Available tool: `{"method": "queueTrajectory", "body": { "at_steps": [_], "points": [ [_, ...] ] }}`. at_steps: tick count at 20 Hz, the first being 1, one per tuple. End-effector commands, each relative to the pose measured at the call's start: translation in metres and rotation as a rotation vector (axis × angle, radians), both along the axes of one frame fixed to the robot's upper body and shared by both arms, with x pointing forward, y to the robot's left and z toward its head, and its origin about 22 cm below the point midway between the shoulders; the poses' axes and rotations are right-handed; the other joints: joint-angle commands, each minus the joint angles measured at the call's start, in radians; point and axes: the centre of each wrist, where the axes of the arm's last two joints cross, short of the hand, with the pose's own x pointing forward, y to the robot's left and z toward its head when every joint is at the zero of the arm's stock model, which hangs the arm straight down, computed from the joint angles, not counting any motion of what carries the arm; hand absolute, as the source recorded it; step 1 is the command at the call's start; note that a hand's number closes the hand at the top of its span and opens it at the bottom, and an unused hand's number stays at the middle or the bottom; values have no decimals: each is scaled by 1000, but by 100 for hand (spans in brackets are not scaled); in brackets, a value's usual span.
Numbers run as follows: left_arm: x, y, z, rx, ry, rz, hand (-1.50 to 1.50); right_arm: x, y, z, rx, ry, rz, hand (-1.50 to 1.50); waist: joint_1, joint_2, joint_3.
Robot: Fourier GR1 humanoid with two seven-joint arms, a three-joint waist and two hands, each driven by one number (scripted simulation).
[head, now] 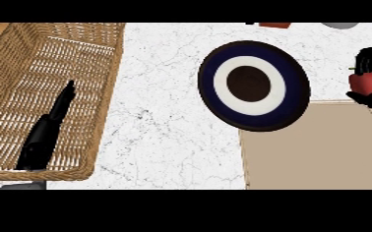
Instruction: Pick the bell pepper from the tray and place it in the plate
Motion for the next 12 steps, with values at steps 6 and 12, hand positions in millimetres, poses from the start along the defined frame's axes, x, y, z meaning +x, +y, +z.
{"method": "queueTrajectory", "body": {
  "at_steps": [6,12],
  "points": [
    [1,8,0,9,9,5,0,15,-27,49,268,-240,247,150,-12,-10,-4],
    [1,4,-5,12,10,4,0,39,-7,68,354,-220,388,150,-20,-15,-7]
  ]
}}
